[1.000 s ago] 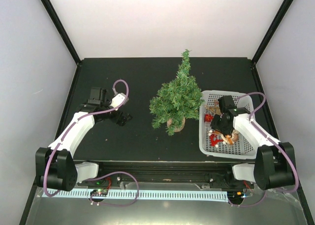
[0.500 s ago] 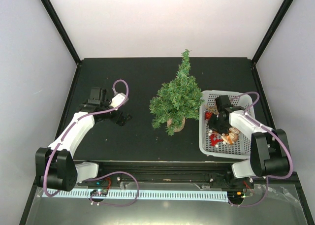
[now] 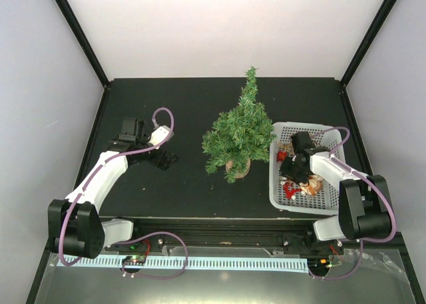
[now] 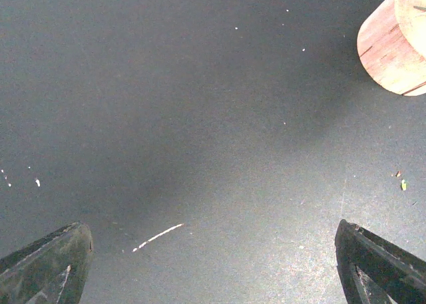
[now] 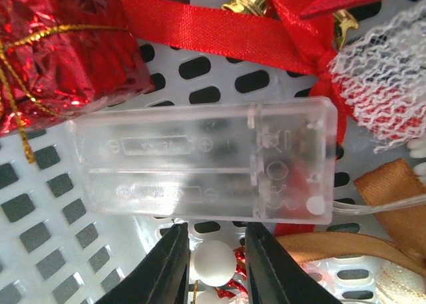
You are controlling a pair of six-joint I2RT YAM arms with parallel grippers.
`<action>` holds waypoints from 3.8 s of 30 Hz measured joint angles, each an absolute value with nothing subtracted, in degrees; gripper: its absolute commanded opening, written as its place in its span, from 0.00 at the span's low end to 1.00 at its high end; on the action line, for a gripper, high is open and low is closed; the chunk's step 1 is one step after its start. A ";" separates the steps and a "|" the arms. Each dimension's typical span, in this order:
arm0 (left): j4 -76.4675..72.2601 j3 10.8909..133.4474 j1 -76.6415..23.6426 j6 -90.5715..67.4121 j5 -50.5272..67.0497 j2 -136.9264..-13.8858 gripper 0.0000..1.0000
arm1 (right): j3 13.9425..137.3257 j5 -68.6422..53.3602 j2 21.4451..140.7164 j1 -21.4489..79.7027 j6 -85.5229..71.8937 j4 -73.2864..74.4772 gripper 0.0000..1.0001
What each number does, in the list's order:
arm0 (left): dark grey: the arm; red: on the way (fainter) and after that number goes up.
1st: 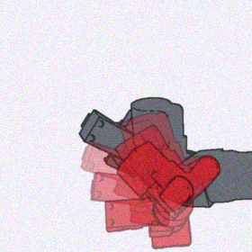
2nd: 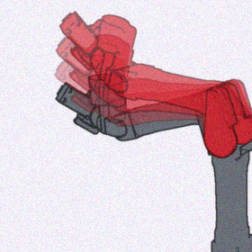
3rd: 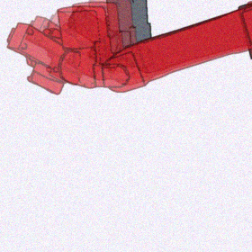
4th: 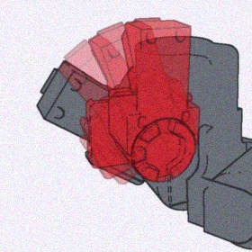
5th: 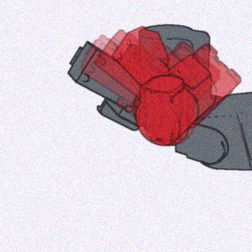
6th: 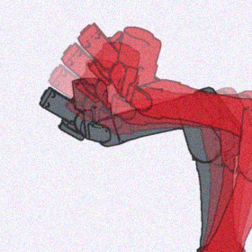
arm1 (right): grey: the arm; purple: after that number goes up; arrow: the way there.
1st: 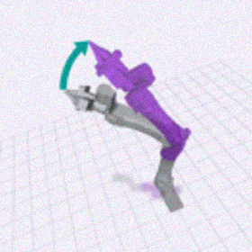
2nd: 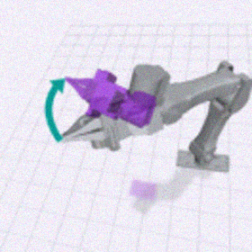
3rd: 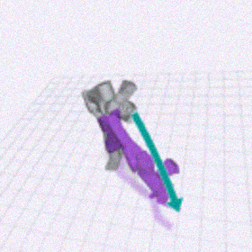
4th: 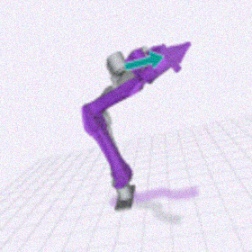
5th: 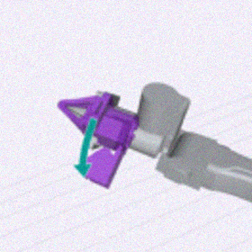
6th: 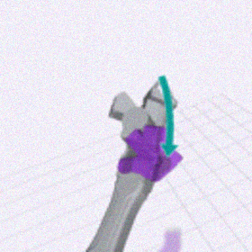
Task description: Decorate the small christmas tree
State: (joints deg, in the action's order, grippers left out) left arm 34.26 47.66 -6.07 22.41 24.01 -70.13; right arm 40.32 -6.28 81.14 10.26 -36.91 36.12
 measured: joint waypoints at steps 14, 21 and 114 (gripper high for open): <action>34.24 47.66 -6.07 22.41 24.01 -68.75 0.99 | 38.52 -6.61 79.05 11.55 -36.34 35.64 0.15; 34.24 47.66 -6.07 22.41 24.03 -68.40 0.99 | 38.70 -6.46 79.77 11.60 -36.25 35.20 0.10; 68.55 88.16 -24.49 33.65 36.25 -54.74 0.99 | 135.83 -9.96 62.67 11.66 -37.71 65.60 0.19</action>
State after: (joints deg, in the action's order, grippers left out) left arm 68.55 88.16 -24.49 33.65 36.25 -54.74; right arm 135.83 -9.96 62.67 11.66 -37.71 65.60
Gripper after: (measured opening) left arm 0.990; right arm 0.192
